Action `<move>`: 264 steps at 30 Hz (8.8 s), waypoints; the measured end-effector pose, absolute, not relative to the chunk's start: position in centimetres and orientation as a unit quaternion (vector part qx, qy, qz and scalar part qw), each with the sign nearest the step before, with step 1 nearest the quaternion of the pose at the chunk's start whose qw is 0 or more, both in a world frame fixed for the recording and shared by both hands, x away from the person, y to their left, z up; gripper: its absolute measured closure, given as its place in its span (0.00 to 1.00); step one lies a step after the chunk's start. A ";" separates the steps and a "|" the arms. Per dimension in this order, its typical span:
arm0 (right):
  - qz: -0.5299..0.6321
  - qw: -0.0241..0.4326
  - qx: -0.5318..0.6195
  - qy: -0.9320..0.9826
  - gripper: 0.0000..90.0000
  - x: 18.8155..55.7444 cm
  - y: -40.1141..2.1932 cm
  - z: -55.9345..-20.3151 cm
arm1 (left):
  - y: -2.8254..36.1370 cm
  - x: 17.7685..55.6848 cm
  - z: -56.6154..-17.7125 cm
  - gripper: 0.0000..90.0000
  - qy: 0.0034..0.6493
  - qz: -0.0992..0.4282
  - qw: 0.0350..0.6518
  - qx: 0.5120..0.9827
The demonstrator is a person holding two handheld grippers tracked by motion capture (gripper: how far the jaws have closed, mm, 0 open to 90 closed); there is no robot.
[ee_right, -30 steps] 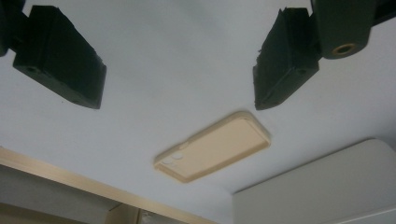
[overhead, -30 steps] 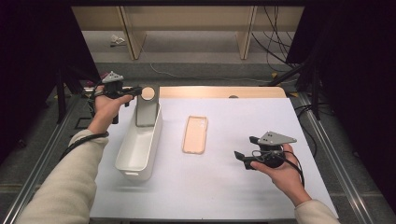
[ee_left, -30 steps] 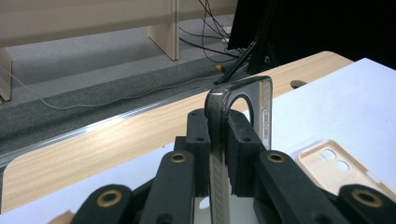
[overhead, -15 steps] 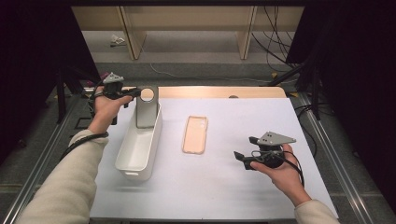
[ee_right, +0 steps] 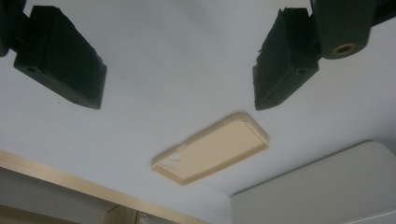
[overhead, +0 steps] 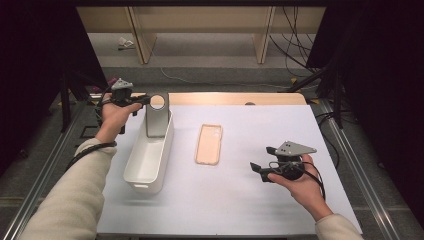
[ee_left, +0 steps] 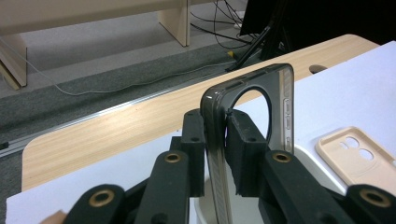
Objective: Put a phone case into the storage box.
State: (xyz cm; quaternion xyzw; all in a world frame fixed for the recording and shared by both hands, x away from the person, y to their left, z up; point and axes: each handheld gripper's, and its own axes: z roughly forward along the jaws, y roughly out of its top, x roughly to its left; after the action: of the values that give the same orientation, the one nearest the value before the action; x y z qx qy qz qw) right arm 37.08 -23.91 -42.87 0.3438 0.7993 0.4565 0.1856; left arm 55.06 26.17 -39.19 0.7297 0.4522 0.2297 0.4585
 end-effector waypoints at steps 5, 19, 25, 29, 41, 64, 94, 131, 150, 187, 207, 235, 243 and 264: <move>0.457 0.185 0.344 0.799 0.20 37.1 -23.9 -42.9 | 26.2 55.2 -39.4 0.84 0.456 0.230 0.454 0.730; 0.457 0.185 0.343 0.799 0.20 37.1 -23.9 -42.9 | 25.7 55.7 -39.9 0.82 0.461 0.232 0.443 0.733; 0.456 0.185 0.344 0.799 0.20 37.1 -23.9 -42.9 | 25.5 55.8 -40.1 0.82 0.462 0.235 0.440 0.734; 0.456 0.185 0.343 0.800 0.20 37.1 -23.9 -42.9 | 25.4 55.9 -40.2 0.79 0.461 0.236 0.438 0.735; 0.454 0.186 0.343 0.801 0.20 37.1 -23.9 -42.9 | 25.5 55.4 -39.5 0.44 0.484 0.223 0.443 0.721; 0.454 0.186 0.342 0.802 0.20 37.1 -23.6 -42.9 | 28.3 47.3 -38.8 0.00 0.479 0.219 0.459 0.715; 0.456 0.188 0.346 0.798 0.20 37.0 -23.7 -42.7 | 23.6 36.6 -41.1 0.00 0.417 0.230 0.496 0.726; 0.470 0.171 0.322 0.803 0.52 36.9 -22.7 -42.6 | 23.3 36.5 -40.4 0.01 0.422 0.238 0.502 0.717; 0.454 0.127 0.288 0.833 0.93 38.3 -18.5 -42.7 | 23.3 36.6 -40.5 0.01 0.422 0.235 0.503 0.717; 0.323 0.137 0.280 0.893 1.00 44.0 -9.8 -47.3 | 22.8 36.3 -40.4 0.03 0.412 0.232 0.505 0.722; 0.300 0.146 0.271 0.903 1.00 44.3 -10.3 -47.3 | 22.6 36.3 -40.5 0.03 0.411 0.229 0.505 0.723; 0.460 0.137 0.279 0.832 0.29 38.5 -20.0 -42.7 | 22.2 36.2 -40.0 0.04 0.392 0.229 0.502 0.736; 0.455 0.155 0.298 0.825 0.28 37.0 -23.0 -42.5 | 20.1 36.3 -38.9 0.08 0.340 0.238 0.475 0.776; 0.467 0.170 0.318 0.808 0.27 35.0 -25.8 -42.3 | 10.2 40.4 -37.1 0.14 0.207 0.211 0.357 0.886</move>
State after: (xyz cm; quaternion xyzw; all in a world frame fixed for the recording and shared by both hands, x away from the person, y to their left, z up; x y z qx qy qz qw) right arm 34.95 -25.80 -42.28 0.3180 0.8076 0.4666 0.1703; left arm 40.37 10.20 -37.09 0.8863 0.2068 0.2109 0.3566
